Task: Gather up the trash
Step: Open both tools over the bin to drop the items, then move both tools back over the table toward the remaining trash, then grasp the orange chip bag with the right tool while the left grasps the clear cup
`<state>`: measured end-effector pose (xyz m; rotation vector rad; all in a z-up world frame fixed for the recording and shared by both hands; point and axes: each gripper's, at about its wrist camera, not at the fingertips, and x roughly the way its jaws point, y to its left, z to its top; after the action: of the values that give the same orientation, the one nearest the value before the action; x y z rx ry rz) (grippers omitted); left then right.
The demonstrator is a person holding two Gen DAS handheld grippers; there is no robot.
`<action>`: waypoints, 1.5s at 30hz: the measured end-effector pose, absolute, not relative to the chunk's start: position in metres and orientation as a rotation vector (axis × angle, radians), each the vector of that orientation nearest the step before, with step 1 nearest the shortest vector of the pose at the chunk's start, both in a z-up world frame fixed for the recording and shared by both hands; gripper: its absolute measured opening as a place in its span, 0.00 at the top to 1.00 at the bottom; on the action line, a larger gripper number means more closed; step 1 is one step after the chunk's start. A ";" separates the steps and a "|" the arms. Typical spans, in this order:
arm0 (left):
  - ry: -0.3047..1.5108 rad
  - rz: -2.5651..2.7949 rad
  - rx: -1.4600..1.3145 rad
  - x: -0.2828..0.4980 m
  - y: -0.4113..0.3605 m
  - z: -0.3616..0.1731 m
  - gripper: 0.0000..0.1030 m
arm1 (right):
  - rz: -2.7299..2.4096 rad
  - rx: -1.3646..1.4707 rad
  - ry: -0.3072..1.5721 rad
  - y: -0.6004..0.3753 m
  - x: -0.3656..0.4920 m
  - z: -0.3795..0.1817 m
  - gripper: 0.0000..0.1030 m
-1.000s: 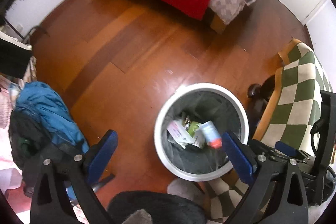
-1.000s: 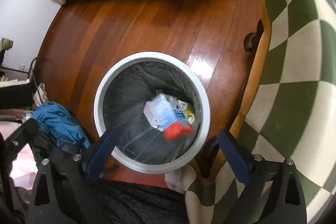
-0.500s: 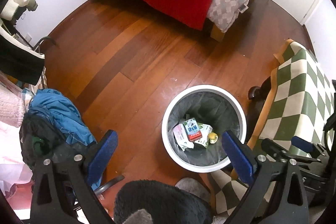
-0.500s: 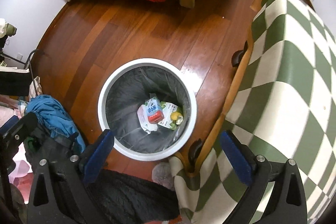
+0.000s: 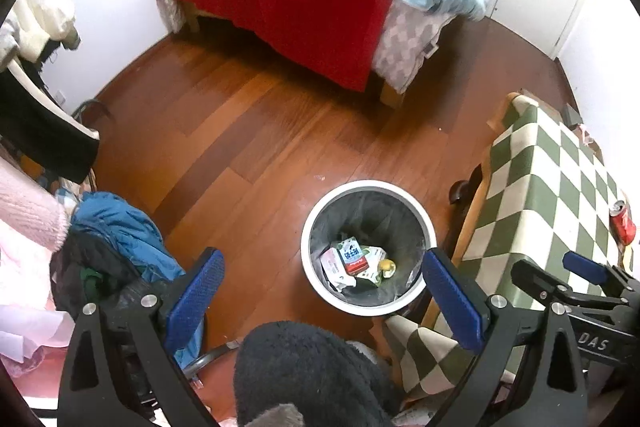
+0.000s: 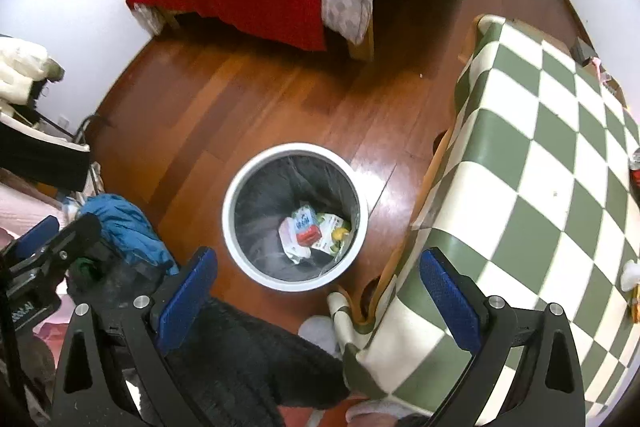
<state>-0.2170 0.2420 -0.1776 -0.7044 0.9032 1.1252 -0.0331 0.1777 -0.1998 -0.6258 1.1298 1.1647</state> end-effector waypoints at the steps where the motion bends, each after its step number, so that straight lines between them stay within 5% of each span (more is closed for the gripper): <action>1: 0.896 1.123 -0.698 -0.217 0.238 -0.173 0.02 | 1.178 -0.611 1.121 0.171 -0.033 -0.190 0.01; 17: 0.807 1.070 -0.547 -0.153 0.182 -0.106 0.02 | 1.224 -0.287 1.168 0.070 0.026 -0.101 0.01; 25: 0.932 0.893 -0.497 -0.002 0.151 -0.161 0.02 | 0.912 -0.176 1.184 -0.021 0.166 -0.118 0.01; 33: 1.115 0.736 -0.481 0.136 0.113 -0.245 0.02 | 0.447 0.063 1.340 -0.151 0.335 -0.211 0.01; 37: 1.162 0.682 -0.446 0.172 0.092 -0.264 0.02 | 0.335 0.185 1.365 -0.187 0.380 -0.251 0.22; 41: 1.177 0.641 -0.418 0.192 0.073 -0.268 0.02 | 0.304 0.215 1.331 -0.187 0.399 -0.271 0.29; 44: 1.179 0.604 -0.397 0.204 0.058 -0.268 0.02 | 0.308 0.175 1.298 -0.173 0.399 -0.278 0.45; 45: 1.175 0.581 -0.398 0.207 0.052 -0.267 0.02 | 0.320 0.143 1.271 -0.167 0.397 -0.276 0.68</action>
<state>0.2071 0.0523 -0.2671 -0.3978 1.1747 0.5813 0.3971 -0.1667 -0.2760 0.1427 1.2709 0.3201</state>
